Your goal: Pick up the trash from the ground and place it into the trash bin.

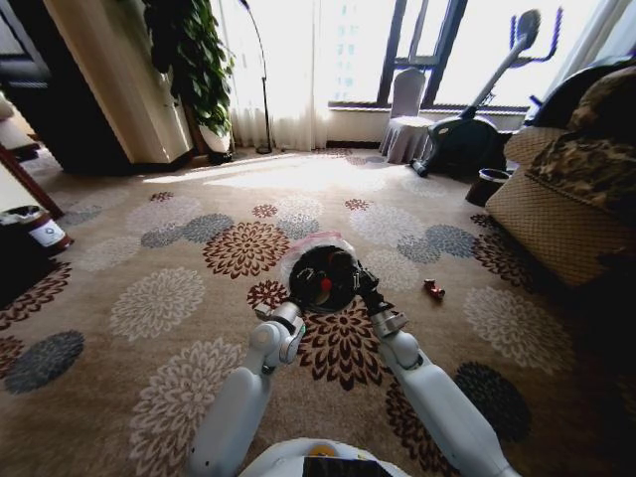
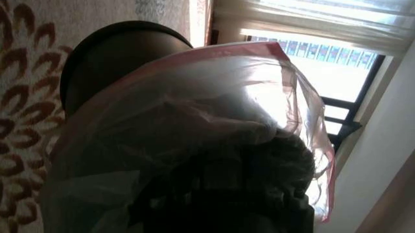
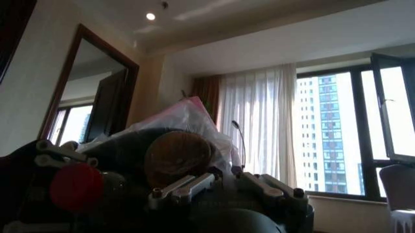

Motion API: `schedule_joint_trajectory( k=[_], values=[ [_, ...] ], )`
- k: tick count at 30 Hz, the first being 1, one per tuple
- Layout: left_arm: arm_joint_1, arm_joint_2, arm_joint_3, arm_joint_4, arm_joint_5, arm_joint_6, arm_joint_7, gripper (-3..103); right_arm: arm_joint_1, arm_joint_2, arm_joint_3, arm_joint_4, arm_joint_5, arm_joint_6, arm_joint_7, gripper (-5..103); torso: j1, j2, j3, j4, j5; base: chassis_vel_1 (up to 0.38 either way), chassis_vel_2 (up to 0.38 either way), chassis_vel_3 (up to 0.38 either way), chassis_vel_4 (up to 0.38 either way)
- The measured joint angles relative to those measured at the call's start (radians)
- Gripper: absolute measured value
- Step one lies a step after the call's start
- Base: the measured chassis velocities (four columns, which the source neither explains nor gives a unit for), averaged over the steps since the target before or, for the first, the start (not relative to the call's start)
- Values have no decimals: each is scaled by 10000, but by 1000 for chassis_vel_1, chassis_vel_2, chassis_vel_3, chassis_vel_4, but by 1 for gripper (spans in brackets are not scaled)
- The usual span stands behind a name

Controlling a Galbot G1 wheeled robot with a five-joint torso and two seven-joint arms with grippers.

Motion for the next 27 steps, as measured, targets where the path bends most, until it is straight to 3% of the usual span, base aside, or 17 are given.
schedule_joint_trajectory(
  k=[1,3,8,11,16,17,18,27],
  values=[
    [198,142,117,-213,26,52,-24,37,-75,-64,82,58,6,0,-4,0,0,0,0,0,-2,0,0,0,0],
    [298,221,156,-323,35,77,-34,37,-96,-89,110,73,12,0,-4,0,0,0,0,0,-2,0,0,0,0],
    [1062,666,229,-1350,-1,221,-141,58,-123,-177,326,99,98,12,-3,0,-1,0,-1,3,-1,0,0,0,0],
    [1207,700,209,-1522,-32,232,-183,64,-109,-175,335,101,132,12,-3,0,0,0,-1,2,-1,0,0,0,0],
    [1663,777,351,-2080,-92,270,-273,86,-103,-176,296,195,152,5,-3,0,0,0,-1,3,-2,0,0,0,0],
    [1770,777,393,-2175,-91,283,-274,86,-120,-177,295,222,153,0,-3,0,-1,0,-1,2,-2,0,0,0,0],
    [1981,767,482,-2316,-58,319,-274,96,-169,-179,301,267,153,-11,-3,0,0,0,-1,3,-2,0,0,0,0],
    [2153,588,559,-2433,74,361,-222,100,-475,-225,426,595,125,-105,0,0,-1,0,-1,1,-2,0,0,0,0]
  ],
)
